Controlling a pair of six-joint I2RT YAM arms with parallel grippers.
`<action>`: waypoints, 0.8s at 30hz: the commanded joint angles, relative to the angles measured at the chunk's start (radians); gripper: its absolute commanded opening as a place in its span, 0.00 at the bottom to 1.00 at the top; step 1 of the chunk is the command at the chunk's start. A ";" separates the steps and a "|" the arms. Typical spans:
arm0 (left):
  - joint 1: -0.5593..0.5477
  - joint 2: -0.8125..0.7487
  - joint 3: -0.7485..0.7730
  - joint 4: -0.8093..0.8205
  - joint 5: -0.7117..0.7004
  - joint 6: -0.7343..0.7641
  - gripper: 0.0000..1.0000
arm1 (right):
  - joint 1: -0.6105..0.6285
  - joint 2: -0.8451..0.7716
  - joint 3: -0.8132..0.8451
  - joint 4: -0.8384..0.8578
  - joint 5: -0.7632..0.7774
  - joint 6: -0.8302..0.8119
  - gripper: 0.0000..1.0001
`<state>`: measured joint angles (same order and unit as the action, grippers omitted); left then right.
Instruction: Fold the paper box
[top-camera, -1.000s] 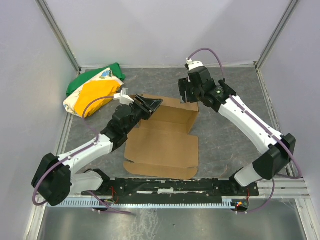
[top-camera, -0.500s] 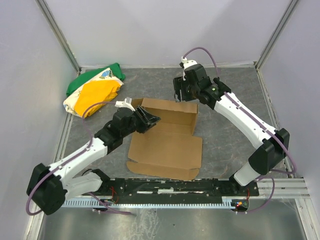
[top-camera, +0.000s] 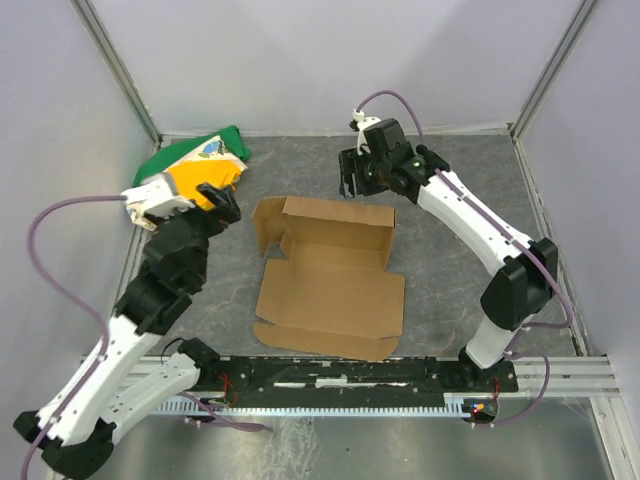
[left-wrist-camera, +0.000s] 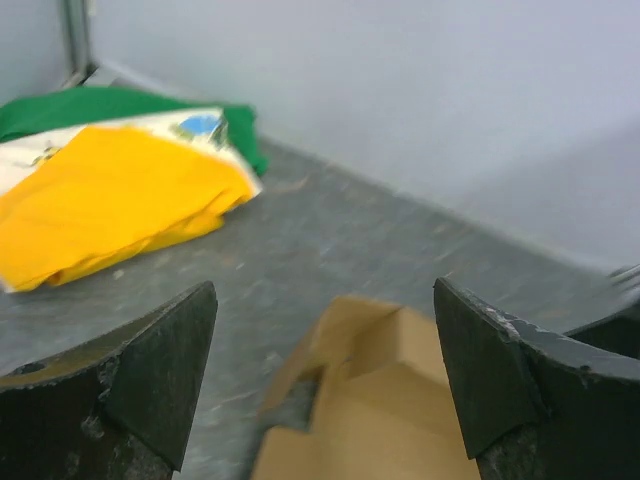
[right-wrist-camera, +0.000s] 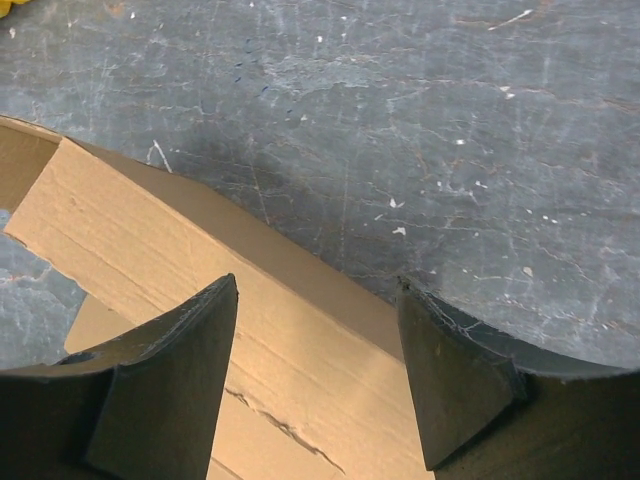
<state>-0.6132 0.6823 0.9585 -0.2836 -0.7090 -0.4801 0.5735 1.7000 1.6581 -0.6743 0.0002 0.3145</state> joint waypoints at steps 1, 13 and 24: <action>0.061 0.136 -0.115 -0.022 -0.011 0.151 0.95 | 0.001 0.033 0.076 -0.005 -0.074 -0.023 0.72; 0.430 0.236 -0.364 0.410 0.522 0.035 0.97 | -0.011 0.069 0.122 -0.071 -0.104 -0.059 0.67; 0.611 0.514 -0.418 0.811 1.115 -0.142 0.99 | -0.021 0.093 0.139 -0.106 -0.155 -0.069 0.66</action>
<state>-0.0895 1.1233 0.5354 0.3275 0.1707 -0.5098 0.5571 1.7844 1.7512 -0.7780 -0.1226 0.2626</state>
